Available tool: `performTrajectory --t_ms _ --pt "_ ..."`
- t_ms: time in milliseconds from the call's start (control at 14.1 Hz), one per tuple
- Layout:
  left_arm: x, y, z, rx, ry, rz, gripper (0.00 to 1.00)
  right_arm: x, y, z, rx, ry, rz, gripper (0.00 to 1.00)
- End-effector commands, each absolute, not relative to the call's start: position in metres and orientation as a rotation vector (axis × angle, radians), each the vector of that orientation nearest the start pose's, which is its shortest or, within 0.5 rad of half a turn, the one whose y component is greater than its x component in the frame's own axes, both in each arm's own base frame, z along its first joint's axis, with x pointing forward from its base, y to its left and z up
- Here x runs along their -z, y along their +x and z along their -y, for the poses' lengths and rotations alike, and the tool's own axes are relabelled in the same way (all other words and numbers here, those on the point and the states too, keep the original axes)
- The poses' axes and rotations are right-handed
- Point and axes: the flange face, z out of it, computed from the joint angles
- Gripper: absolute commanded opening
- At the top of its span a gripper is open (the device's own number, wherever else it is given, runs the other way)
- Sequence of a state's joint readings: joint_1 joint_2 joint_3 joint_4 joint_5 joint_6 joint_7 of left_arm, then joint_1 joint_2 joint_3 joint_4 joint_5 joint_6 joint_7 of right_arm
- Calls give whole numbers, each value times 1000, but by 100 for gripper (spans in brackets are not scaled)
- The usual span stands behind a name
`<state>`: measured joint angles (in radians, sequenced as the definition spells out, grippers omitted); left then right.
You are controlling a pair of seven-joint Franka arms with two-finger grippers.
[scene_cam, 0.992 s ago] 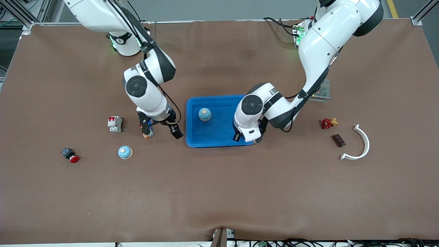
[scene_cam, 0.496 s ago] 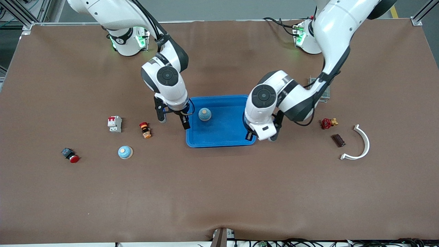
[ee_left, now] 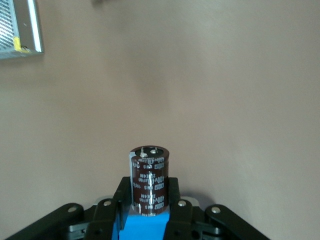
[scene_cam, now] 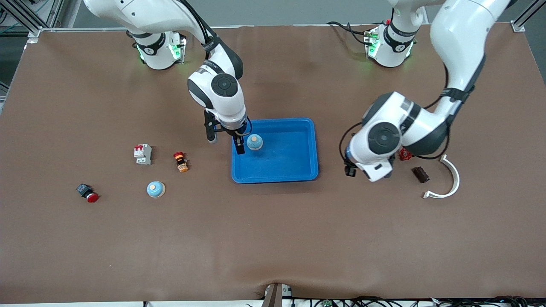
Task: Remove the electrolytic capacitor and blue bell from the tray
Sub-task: 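Grasp the second capacitor with the left gripper while the right grasps the bell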
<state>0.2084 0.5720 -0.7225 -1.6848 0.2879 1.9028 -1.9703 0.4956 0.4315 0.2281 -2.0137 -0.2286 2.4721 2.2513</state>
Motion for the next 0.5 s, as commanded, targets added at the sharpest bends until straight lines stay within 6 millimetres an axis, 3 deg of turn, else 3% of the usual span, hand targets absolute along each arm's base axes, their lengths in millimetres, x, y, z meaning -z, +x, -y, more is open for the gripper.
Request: performTrajectory --t_ms 0,213,425 --pt "-324 576 208 -298 -2294 1875 0 -239 456 -408 107 -2341 -1967 100" --pt "-311 566 148 -331 -2346 1753 0 -228 452 -412 99 -2354 -1969 100" --pt "-300 556 105 -371 -2395 1643 0 -219 447 -418 98 -2376 -1949 100"
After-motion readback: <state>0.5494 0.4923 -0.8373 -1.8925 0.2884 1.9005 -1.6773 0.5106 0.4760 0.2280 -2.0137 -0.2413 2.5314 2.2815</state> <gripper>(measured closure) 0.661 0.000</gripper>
